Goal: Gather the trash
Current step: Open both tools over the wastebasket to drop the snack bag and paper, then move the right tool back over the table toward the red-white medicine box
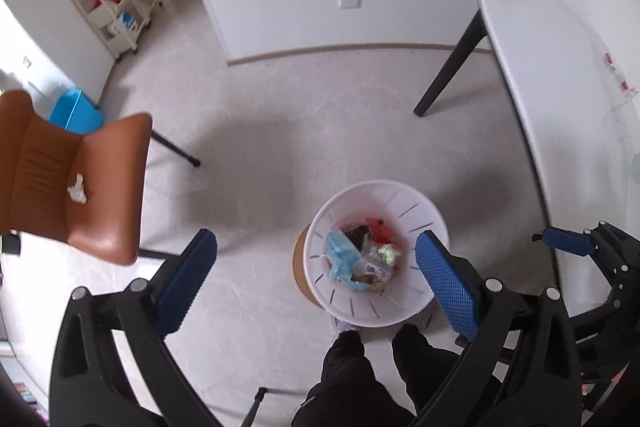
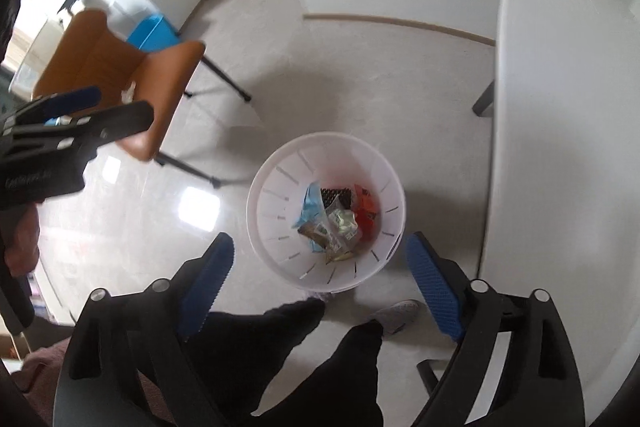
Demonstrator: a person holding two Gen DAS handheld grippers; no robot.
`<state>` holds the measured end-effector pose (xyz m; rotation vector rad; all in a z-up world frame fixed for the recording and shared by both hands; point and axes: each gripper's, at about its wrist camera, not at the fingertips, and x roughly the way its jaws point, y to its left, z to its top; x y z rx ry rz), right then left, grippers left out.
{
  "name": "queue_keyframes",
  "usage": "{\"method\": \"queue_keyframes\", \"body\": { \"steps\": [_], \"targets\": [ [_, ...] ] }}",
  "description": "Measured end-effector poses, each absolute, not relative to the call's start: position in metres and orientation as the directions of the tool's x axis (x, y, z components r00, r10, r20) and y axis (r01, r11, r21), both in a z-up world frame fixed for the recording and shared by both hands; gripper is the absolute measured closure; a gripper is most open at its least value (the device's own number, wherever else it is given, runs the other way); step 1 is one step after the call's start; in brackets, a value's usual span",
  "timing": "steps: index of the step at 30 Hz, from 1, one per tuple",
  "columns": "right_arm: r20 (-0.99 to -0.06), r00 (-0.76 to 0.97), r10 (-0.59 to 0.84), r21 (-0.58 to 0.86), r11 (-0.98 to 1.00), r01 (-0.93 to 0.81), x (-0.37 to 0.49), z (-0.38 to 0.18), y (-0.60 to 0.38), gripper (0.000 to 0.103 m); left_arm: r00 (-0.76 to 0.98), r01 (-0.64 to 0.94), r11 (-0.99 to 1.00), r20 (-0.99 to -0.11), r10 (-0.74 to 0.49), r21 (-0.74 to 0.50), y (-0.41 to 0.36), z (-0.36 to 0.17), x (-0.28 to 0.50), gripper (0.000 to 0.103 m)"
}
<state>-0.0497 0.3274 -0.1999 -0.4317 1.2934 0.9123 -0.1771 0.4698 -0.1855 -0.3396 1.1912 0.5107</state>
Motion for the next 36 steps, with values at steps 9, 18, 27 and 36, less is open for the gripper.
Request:
{"method": "queue_keyframes", "body": {
  "steps": [9, 18, 27, 36],
  "targets": [
    [-0.932, 0.177, 0.316, 0.135, 0.756, -0.640, -0.001, -0.151, 0.273, 0.007, 0.405, -0.341, 0.939, -0.909, 0.104, -0.044, 0.418, -0.146, -0.118, 0.008],
    [-0.918, 0.316, 0.238, 0.076, 0.890, -0.449, 0.081, -0.134, 0.162, 0.003, 0.461, -0.109, 0.992, -0.887, -0.003, -0.060, 0.331, -0.123, -0.017, 0.008],
    [-0.900, 0.405, 0.158, 0.040, 0.958, -0.283, 0.270, -0.126, 0.006, 0.003, 0.462, 0.008, 0.994, -0.882, -0.100, -0.108, 0.204, -0.122, 0.127, 0.008],
    [-0.917, 0.384, 0.108, -0.082, 0.891, -0.447, 0.511, -0.147, -0.114, 0.003, 0.416, 0.039, 0.988, -0.896, -0.155, -0.152, 0.100, -0.162, 0.284, 0.008]
  ]
}}
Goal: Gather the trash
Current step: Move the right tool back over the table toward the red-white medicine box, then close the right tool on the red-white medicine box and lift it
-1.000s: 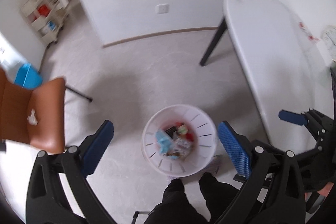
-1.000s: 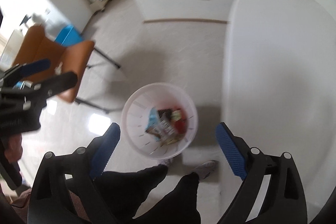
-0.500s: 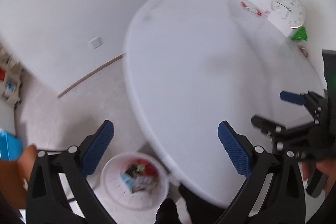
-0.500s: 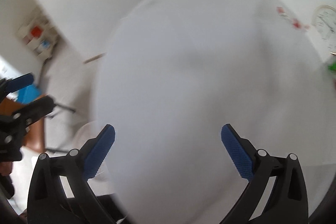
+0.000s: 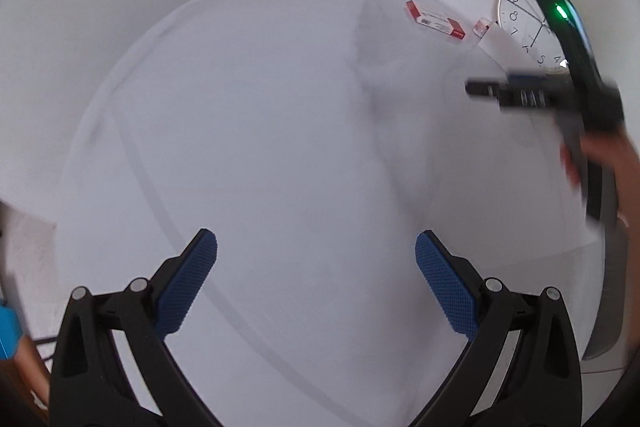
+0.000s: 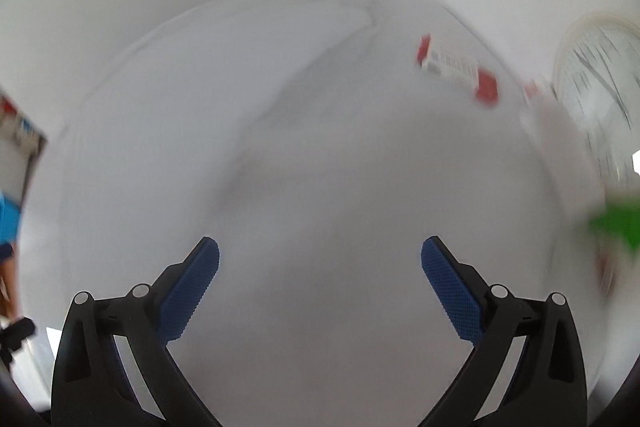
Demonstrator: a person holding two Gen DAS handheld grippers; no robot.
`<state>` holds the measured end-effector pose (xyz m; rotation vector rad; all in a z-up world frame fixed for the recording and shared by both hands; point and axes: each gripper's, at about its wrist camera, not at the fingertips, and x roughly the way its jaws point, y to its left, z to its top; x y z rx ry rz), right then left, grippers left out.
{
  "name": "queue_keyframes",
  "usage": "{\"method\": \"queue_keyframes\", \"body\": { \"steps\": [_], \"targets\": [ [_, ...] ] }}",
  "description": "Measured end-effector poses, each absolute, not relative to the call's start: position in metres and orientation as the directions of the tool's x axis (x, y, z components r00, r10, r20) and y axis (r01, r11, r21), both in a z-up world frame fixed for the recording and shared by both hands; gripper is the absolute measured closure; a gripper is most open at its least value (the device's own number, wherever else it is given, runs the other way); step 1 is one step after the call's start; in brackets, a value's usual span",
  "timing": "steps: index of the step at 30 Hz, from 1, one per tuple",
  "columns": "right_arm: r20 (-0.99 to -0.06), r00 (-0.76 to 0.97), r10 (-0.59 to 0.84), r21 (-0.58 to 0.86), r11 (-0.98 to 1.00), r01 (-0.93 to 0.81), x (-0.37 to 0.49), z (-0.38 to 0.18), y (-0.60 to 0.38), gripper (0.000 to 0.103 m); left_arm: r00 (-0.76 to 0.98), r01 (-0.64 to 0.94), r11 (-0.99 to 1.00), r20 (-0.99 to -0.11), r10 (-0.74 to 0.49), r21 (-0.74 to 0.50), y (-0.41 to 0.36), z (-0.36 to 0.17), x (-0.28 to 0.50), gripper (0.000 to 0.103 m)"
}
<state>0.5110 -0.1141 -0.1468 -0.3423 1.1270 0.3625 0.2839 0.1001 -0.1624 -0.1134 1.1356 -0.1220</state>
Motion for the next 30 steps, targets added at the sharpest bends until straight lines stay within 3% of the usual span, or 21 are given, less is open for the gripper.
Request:
{"method": "queue_keyframes", "body": {
  "steps": [6, 12, 21, 30],
  "targets": [
    [-0.946, 0.324, -0.018, -0.240, 0.711, -0.661, 0.643, -0.163, -0.155, 0.003, 0.437, 0.061, 0.989, -0.887, -0.150, -0.137, 0.079, -0.179, 0.338, 0.008],
    [-0.966, 0.252, -0.055, -0.230, 0.623, -0.747, 0.739, -0.180, -0.177, 0.003, 0.431, -0.004, 0.985, -0.889, -0.152, -0.170, 0.078, -0.197, 0.385, 0.008],
    [-0.979, 0.191, -0.072, -0.202, 0.463, -0.863, 0.769, -0.215, -0.157, 0.004, 0.412, -0.066, 0.978, -0.898, -0.155, -0.199, 0.091, -0.205, 0.405, 0.008],
    [-0.990, 0.133, -0.042, -0.137, 0.457, -0.879, 0.798, -0.236, -0.153, 0.002, 0.388, -0.066, 0.984, -0.912, -0.130, -0.168, 0.093, -0.210, 0.420, 0.008]
  ]
}}
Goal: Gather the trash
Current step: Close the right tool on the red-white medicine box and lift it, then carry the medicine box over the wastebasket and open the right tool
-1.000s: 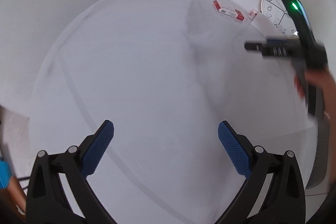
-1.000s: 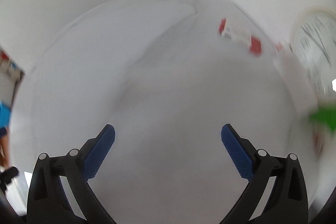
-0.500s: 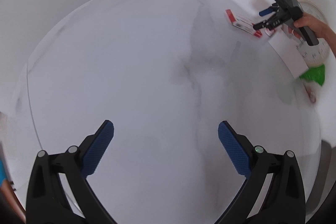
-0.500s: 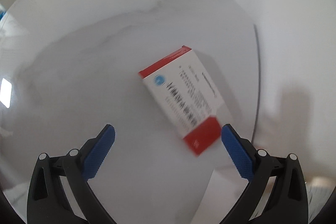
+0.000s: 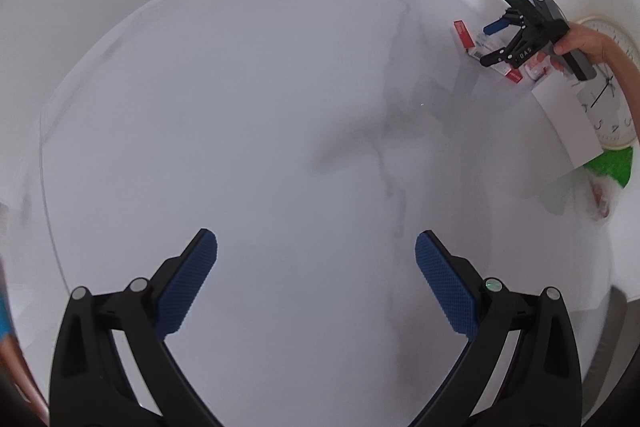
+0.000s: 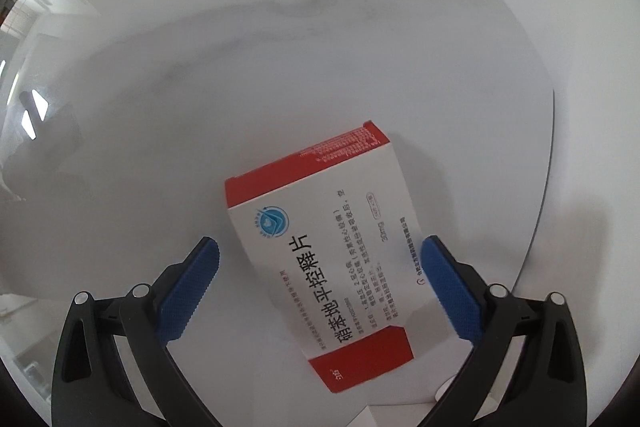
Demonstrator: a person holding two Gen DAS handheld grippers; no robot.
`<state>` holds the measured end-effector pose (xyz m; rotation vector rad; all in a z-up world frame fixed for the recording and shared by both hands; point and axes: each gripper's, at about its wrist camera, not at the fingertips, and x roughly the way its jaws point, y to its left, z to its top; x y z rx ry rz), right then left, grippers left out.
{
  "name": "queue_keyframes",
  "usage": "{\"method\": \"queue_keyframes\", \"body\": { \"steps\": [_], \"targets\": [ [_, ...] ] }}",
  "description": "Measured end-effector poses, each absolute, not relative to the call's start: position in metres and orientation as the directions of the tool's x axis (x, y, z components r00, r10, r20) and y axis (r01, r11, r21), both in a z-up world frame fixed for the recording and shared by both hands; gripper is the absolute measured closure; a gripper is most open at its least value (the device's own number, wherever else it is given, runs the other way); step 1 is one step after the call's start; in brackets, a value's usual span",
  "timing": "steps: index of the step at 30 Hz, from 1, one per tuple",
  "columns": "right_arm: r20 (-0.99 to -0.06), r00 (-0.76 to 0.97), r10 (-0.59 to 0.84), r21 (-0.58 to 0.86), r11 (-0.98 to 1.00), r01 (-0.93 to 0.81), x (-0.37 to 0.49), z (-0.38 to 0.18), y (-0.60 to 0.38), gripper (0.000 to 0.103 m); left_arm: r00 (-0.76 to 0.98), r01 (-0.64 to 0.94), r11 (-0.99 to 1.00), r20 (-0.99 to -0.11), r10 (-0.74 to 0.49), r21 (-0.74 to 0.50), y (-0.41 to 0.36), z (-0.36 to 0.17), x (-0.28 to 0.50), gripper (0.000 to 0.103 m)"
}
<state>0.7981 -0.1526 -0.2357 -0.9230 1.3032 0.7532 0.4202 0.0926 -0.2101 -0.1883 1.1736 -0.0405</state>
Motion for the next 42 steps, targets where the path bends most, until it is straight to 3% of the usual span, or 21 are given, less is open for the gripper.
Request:
{"method": "queue_keyframes", "body": {
  "steps": [13, 29, 38, 40, 42],
  "targets": [
    [-0.981, 0.113, -0.159, -0.181, 0.525, -0.832, 0.729, -0.247, -0.142, 0.007, 0.390, -0.068, 0.969, -0.900, -0.194, -0.239, 0.108, -0.191, 0.385, 0.008],
    [-0.985, 0.126, -0.121, -0.174, 0.728, -0.663, 0.395, -0.248, -0.014, 0.011, 0.343, -0.034, 0.978, -0.921, -0.182, -0.206, 0.183, -0.152, 0.190, 0.008],
    [-0.995, 0.091, -0.028, -0.067, 0.888, -0.455, 0.410, -0.258, -0.029, 0.008, 0.346, -0.133, 0.965, -0.923, -0.170, -0.227, 0.217, -0.149, 0.140, 0.008],
    [-0.998, 0.058, 0.018, -0.006, 0.920, -0.391, 0.415, -0.261, -0.037, 0.011, 0.358, -0.146, 0.964, -0.920, -0.160, -0.224, 0.226, -0.147, 0.135, 0.008],
    [-0.997, 0.077, 0.022, -0.008, 0.931, -0.365, 0.415, -0.257, -0.040, 0.022, 0.368, -0.155, 0.963, -0.918, -0.150, -0.219, 0.232, -0.148, 0.134, 0.008]
  ]
}}
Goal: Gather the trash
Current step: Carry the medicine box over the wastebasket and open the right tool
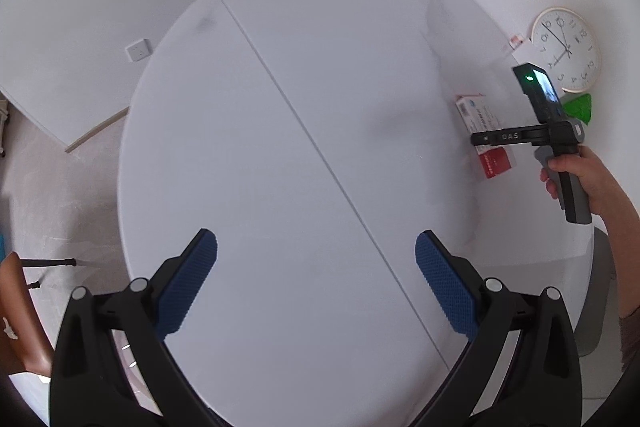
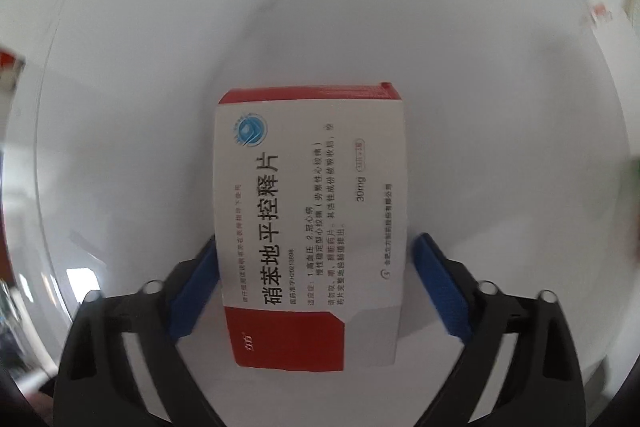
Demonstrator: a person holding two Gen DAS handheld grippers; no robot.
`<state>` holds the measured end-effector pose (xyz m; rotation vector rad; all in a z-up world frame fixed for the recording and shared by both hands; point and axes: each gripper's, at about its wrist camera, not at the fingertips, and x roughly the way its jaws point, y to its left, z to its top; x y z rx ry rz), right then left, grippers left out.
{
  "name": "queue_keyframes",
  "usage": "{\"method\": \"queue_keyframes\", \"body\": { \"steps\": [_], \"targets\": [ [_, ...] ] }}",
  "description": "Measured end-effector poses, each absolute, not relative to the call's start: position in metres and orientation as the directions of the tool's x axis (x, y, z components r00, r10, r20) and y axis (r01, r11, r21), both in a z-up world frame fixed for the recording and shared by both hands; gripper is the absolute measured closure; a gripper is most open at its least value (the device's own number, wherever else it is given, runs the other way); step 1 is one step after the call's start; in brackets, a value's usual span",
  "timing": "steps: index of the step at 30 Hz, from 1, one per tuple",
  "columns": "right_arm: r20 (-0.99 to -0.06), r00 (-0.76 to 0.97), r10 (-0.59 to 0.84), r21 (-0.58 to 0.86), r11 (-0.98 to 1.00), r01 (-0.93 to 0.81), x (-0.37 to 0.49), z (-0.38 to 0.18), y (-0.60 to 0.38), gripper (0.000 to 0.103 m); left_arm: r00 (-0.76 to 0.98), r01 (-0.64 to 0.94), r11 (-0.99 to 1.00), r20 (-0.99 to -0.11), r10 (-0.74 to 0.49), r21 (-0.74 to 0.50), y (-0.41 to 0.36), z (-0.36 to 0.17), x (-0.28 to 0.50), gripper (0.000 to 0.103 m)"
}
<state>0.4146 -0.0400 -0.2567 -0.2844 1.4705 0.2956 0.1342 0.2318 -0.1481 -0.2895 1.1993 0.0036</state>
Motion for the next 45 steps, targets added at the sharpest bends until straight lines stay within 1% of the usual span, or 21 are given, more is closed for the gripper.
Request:
{"method": "queue_keyframes", "body": {
  "steps": [3, 5, 8, 10, 13, 15, 16, 17, 19, 21, 23, 27, 29, 30, 31, 32, 34, 36, 38, 40, 45],
  "targets": [
    [-0.995, 0.080, 0.061, 0.033, 0.948, -0.317, 0.411, -0.249, -0.038, 0.022, 0.375, -0.191, 0.953, -0.915, -0.151, -0.235, 0.251, -0.148, 0.119, 0.008],
    [-0.988, 0.114, 0.099, 0.061, 0.953, -0.298, 0.397, -0.231, -0.033, 0.022, 0.379, -0.207, 0.947, -0.912, -0.155, -0.247, 0.262, -0.148, 0.110, 0.008],
    [-0.971, 0.191, 0.146, 0.068, 0.929, -0.365, 0.351, -0.184, 0.008, 0.022, 0.403, -0.226, 0.945, -0.906, -0.130, -0.236, 0.286, -0.141, 0.088, 0.008],
    [-0.949, 0.223, 0.222, 0.104, 0.890, -0.443, 0.299, -0.151, 0.054, 0.022, 0.406, -0.245, 0.947, -0.909, -0.096, -0.209, 0.308, -0.138, 0.066, 0.008],
    [-0.917, 0.212, 0.337, 0.182, 0.828, -0.530, 0.239, -0.125, 0.110, 0.021, 0.392, -0.283, 0.944, -0.919, -0.045, -0.167, 0.346, -0.137, 0.023, 0.008],
    [-0.885, 0.169, 0.434, 0.269, 0.772, -0.575, 0.195, -0.118, 0.162, 0.021, 0.374, -0.318, 0.940, -0.928, 0.007, -0.121, 0.377, -0.137, -0.011, 0.008],
    [-0.870, 0.139, 0.473, 0.309, 0.743, -0.593, 0.171, -0.120, 0.186, 0.021, 0.363, -0.332, 0.938, -0.931, 0.032, -0.097, 0.389, -0.137, -0.025, 0.008],
    [-0.862, 0.116, 0.493, 0.332, 0.724, -0.605, 0.171, -0.125, 0.210, 0.021, 0.352, -0.345, 0.936, -0.934, 0.056, -0.074, 0.402, -0.138, -0.039, 0.008],
    [-0.851, 0.054, 0.522, 0.378, 0.681, -0.628, 0.121, -0.137, 0.259, 0.021, 0.326, -0.371, 0.928, -0.940, 0.105, -0.025, 0.430, -0.139, -0.074, 0.008],
    [-0.850, -0.010, 0.527, 0.412, 0.654, -0.634, 0.104, -0.153, 0.304, 0.021, 0.300, -0.392, 0.920, -0.944, 0.138, 0.009, 0.455, -0.143, -0.103, 0.008],
    [-0.868, -0.047, 0.494, 0.394, 0.629, -0.670, 0.061, -0.179, 0.343, 0.021, 0.278, -0.419, 0.908, -0.948, 0.158, 0.028, 0.478, -0.149, -0.131, 0.008],
    [-0.930, -0.063, 0.362, 0.290, 0.617, -0.732, 0.000, -0.235, 0.424, 0.021, 0.246, -0.449, 0.892, -0.953, 0.178, 0.051, 0.509, -0.167, -0.171, 0.008],
    [-0.945, -0.058, 0.323, 0.258, 0.622, -0.739, -0.013, -0.254, 0.432, 0.021, 0.242, -0.447, 0.893, -0.954, 0.175, 0.050, 0.517, -0.171, -0.186, 0.008],
    [-0.952, -0.040, 0.303, 0.231, 0.629, -0.743, -0.016, -0.266, 0.439, 0.014, 0.242, -0.442, 0.896, -0.955, 0.171, 0.048, 0.519, -0.173, -0.191, 0.008],
    [-0.961, -0.026, 0.274, 0.201, 0.636, -0.745, -0.019, -0.276, 0.445, 0.004, 0.246, -0.433, 0.900, -0.955, 0.167, 0.046, 0.519, -0.176, -0.195, 0.008],
    [-0.966, -0.015, 0.257, 0.183, 0.645, -0.742, -0.035, -0.277, 0.442, 0.003, 0.250, -0.423, 0.905, -0.954, 0.164, 0.045, 0.517, -0.178, -0.197, 0.008],
    [-0.966, 0.000, 0.258, 0.176, 0.660, -0.730, -0.041, -0.273, 0.394, 0.003, 0.260, -0.399, 0.916, -0.953, 0.156, 0.041, 0.509, -0.179, -0.197, 0.008],
    [-0.951, 0.028, 0.309, 0.198, 0.674, -0.712, -0.036, -0.256, 0.393, 0.003, 0.276, -0.378, 0.925, -0.951, 0.142, 0.029, 0.497, -0.177, -0.198, 0.008],
    [-0.937, 0.067, 0.343, 0.209, 0.702, -0.681, -0.048, -0.239, 0.372, 0.003, 0.295, -0.350, 0.937, -0.948, 0.118, 0.008, 0.486, -0.172, -0.197, 0.008],
    [-0.926, 0.114, 0.361, 0.207, 0.736, -0.645, -0.049, -0.211, 0.340, 0.003, 0.310, -0.315, 0.949, -0.946, 0.092, -0.010, 0.473, -0.165, -0.193, 0.008],
    [-0.899, 0.227, 0.376, 0.193, 0.803, -0.564, -0.046, -0.171, 0.287, 0.003, 0.364, -0.235, 0.971, -0.930, 0.053, -0.037, 0.438, -0.145, -0.180, 0.008]
  ]
}}
